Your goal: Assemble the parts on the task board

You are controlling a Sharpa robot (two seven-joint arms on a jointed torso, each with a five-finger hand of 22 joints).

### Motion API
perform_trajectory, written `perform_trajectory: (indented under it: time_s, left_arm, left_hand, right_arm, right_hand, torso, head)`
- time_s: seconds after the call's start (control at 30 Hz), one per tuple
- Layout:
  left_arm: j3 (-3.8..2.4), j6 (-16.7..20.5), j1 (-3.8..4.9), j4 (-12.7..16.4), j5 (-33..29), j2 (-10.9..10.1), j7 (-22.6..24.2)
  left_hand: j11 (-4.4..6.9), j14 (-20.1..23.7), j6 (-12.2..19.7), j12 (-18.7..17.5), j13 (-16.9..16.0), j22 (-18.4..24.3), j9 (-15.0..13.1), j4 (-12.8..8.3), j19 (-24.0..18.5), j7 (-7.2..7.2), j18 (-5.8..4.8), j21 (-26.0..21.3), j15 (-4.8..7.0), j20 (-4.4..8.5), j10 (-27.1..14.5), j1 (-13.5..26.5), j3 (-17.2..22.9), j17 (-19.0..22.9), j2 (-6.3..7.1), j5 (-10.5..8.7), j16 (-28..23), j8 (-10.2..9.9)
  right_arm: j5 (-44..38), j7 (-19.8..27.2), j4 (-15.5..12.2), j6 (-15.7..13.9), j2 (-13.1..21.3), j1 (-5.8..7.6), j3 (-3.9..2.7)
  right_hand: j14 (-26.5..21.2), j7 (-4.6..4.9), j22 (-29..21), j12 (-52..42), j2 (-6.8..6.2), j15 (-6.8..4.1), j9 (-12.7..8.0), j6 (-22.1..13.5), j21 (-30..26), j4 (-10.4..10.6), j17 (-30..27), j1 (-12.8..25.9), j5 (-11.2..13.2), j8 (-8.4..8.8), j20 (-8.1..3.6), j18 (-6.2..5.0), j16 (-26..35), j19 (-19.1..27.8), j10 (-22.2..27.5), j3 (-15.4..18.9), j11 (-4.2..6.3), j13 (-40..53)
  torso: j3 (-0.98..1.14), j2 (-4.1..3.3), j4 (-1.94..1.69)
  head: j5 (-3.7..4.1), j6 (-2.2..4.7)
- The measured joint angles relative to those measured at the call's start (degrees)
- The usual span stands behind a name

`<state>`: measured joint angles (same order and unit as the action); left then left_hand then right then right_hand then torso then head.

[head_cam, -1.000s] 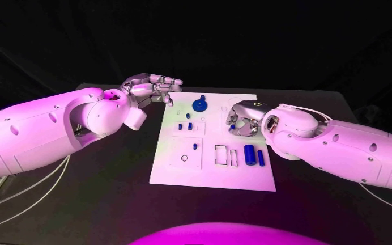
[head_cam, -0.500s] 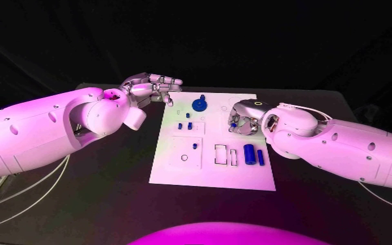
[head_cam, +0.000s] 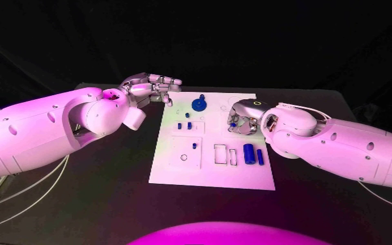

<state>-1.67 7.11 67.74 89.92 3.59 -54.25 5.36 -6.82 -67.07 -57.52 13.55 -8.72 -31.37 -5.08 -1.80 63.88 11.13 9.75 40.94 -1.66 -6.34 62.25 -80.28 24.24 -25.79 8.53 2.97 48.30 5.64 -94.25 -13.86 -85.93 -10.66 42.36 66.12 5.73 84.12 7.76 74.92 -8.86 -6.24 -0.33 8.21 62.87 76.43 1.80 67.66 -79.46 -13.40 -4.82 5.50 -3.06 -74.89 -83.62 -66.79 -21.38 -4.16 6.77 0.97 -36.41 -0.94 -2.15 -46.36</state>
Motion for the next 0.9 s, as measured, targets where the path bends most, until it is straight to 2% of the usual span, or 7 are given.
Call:
perform_trajectory:
  time_s: [0.07,0.33,0.47,0.9]
  left_arm:
    - [0.00,0.0,0.00,0.0,0.0,0.0,0.0]
    - [0.00,0.0,0.00,0.0,0.0,-0.1,-0.1]
    - [0.00,0.0,0.00,0.0,0.0,-0.1,-0.1]
    - [0.00,-0.1,0.00,-0.1,0.0,-0.1,-0.2]
  left_hand:
    - [0.00,0.0,0.0,0.0,0.0,0.0,0.0,0.0,0.0,0.00,0.00,0.0,0.00,0.00,0.0,0.0,0.0,0.0,0.00,0.00,0.0,0.0]
    - [0.00,0.0,0.0,0.0,0.0,0.0,0.0,0.0,0.0,0.00,-0.01,0.0,0.00,0.00,0.0,0.0,0.0,0.0,0.00,0.00,0.0,0.0]
    - [0.00,0.0,0.0,0.0,0.0,0.0,0.0,0.0,0.0,0.00,-0.01,0.0,0.00,0.00,0.0,0.0,0.0,0.0,0.00,0.00,0.0,0.0]
    - [0.01,0.0,0.0,0.0,0.0,0.0,0.0,0.0,0.0,-0.01,0.00,0.0,0.00,0.00,0.0,0.0,0.0,0.0,0.00,0.00,0.0,0.0]
  right_arm:
    - [0.0,0.0,-0.1,0.0,0.0,-0.01,0.00]
    - [-0.1,-0.1,-0.2,0.0,0.1,-0.08,0.03]
    - [-0.1,-0.2,-0.1,0.3,0.1,-0.28,0.16]
    - [-0.1,-0.3,0.0,0.7,0.1,-0.28,0.14]
  right_hand:
    - [0.0,0.17,0.0,0.0,-0.70,0.00,-0.1,-0.2,0.0,-0.2,-0.1,0.2,0.0,0.31,0.00,0.00,0.0,0.0,0.0,-0.2,0.00,0.0]
    - [0.0,0.36,0.0,0.8,-2.07,0.00,-0.5,-1.4,0.0,-0.4,-0.4,1.0,0.0,0.98,0.00,0.00,0.0,0.0,0.0,-0.4,0.04,-0.1]
    - [0.0,0.76,0.0,1.1,-2.78,0.00,-0.8,-2.4,-0.3,-0.3,-0.6,1.7,0.0,0.98,0.00,0.00,0.0,0.0,0.6,-0.3,-0.56,-0.3]
    - [0.0,0.74,0.0,1.3,-3.01,0.00,-0.8,-2.6,-0.3,-0.1,-0.6,1.9,-0.7,0.98,0.21,-0.01,0.0,-0.2,0.6,-0.1,-0.56,-0.3]
  torso:
    - [-0.02,0.01,-0.01]
    - [-0.02,0.02,-0.01]
    - [-0.02,0.01,0.00]
    - [0.00,-0.02,0.03]
  head:
    - [0.01,-0.02]
    - [-0.04,-0.03]
    - [-0.04,0.00]
    - [0.05,-0.03]
